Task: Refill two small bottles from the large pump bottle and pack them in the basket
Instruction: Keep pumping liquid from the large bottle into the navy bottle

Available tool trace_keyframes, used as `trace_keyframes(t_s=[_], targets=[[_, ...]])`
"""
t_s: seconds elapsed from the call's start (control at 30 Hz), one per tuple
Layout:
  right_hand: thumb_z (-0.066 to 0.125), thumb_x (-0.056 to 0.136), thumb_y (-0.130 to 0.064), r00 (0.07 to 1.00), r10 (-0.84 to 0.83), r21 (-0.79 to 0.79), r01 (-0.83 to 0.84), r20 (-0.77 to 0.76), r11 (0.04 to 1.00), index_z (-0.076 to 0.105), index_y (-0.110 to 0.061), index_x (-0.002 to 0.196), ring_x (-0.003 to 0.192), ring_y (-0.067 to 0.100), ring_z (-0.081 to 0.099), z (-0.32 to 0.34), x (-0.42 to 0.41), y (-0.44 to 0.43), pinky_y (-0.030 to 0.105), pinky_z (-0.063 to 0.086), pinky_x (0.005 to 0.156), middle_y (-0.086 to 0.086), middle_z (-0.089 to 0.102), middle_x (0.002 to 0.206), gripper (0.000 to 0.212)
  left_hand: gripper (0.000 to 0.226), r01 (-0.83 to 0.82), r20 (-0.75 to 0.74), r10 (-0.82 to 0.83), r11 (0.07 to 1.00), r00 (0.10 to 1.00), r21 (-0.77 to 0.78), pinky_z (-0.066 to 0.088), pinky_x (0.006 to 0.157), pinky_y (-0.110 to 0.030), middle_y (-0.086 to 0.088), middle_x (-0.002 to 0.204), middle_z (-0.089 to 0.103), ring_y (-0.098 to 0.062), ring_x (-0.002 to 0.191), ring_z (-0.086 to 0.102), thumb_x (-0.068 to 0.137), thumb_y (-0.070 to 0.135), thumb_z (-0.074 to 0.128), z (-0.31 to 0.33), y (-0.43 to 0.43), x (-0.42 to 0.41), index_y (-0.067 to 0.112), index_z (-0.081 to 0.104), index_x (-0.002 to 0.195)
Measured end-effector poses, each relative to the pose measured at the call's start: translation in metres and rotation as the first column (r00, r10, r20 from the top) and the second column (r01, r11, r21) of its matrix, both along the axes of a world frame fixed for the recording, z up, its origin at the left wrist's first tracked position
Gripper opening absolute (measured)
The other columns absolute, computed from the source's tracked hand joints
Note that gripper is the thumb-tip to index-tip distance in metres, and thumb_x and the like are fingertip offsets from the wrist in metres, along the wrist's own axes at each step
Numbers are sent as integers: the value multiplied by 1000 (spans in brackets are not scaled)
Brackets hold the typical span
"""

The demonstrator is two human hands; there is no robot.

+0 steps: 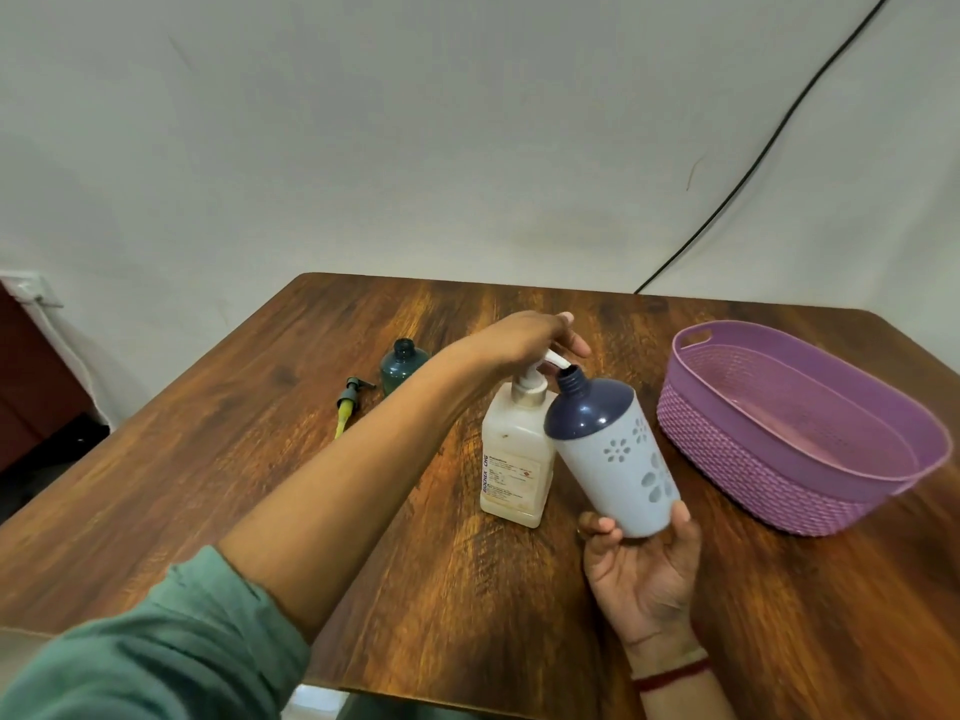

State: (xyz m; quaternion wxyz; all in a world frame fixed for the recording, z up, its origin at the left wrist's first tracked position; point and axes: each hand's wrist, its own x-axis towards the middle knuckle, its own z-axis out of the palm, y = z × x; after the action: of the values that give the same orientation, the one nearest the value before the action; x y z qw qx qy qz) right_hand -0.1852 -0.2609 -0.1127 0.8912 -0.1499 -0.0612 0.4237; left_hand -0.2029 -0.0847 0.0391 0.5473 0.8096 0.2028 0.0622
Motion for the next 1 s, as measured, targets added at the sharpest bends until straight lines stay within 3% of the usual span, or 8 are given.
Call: trace_keyframes(t_s=[0.1, 0.2, 0.5, 0.63, 0.7, 0.87, 0.93, 1.0], targets=[[94, 27, -34, 1000, 4, -10, -4, 3, 1000, 76, -19, 95, 56, 16, 57, -1, 1, 2, 16, 50, 42, 13, 64, 95, 72, 44, 6, -24, -5, 999, 1000, 39, 43, 67, -20, -9, 98, 65, -18, 85, 56, 104, 31, 27, 1, 2, 2, 7, 64, 97], [94, 27, -36, 1000, -6, -12, 6, 12, 1000, 76, -20, 95, 56, 15, 57, -1, 3, 1, 14, 49, 42, 12, 65, 92, 73, 40, -26, -28, 27, 1000, 999, 18, 44, 62, -16, -2, 88, 61, -12, 76, 54, 104, 21, 29, -10, 0, 5, 11, 62, 83], [94, 26, -35, 1000, -9, -18, 9, 0, 1000, 75, -20, 95, 56, 16, 57, 0, 1, 2, 15, 49, 42, 12, 63, 95, 73, 43, 20, -24, -19, 1000, 1000, 18, 46, 84, -30, -13, 103, 67, -23, 93, 59, 104, 30, 29, 0, 3, 1, 9, 65, 93], [94, 28, -34, 1000, -11, 1, 11, -9, 1000, 75, -19, 97, 57, 14, 57, -1, 3, 2, 15, 50, 43, 12, 64, 95, 73, 38, -26, 8, 26, 998, 1000, -58, 47, 55, -11, -2, 85, 61, -11, 72, 55, 104, 19, 29, -11, 0, 3, 8, 61, 85], [94, 29, -34, 1000, -12, 9, 12, -11, 1000, 75, -20, 97, 58, 14, 57, -1, 2, 1, 15, 50, 43, 12, 63, 97, 72, 38, -16, 10, 16, 999, 1000, -43, 46, 52, -8, 0, 83, 60, -9, 71, 54, 104, 18, 29, -10, -2, 1, 8, 60, 84], [95, 29, -34, 1000, -3, 18, 3, -6, 1000, 75, -20, 97, 57, 14, 57, 0, 1, 0, 15, 50, 42, 12, 64, 96, 72, 44, 41, -24, -41, 999, 999, -3, 47, 84, -31, -12, 100, 65, -23, 91, 58, 104, 27, 28, 3, 0, -1, 9, 64, 89], [95, 29, -33, 1000, 1, 21, -1, -7, 1000, 75, -20, 97, 56, 14, 57, -1, 2, 1, 15, 50, 42, 13, 65, 95, 72, 42, 31, -15, -32, 999, 999, -24, 48, 78, -26, -13, 99, 63, -23, 91, 58, 105, 22, 27, -1, 1, 2, 7, 62, 89], [94, 29, -34, 1000, -5, 15, 5, -2, 1000, 75, -20, 96, 56, 13, 57, -1, 3, 1, 14, 50, 43, 12, 66, 94, 71, 38, -2, 5, 2, 998, 1000, -68, 50, 61, -15, -7, 88, 62, -17, 78, 58, 104, 16, 27, -5, -1, 2, 3, 60, 91]])
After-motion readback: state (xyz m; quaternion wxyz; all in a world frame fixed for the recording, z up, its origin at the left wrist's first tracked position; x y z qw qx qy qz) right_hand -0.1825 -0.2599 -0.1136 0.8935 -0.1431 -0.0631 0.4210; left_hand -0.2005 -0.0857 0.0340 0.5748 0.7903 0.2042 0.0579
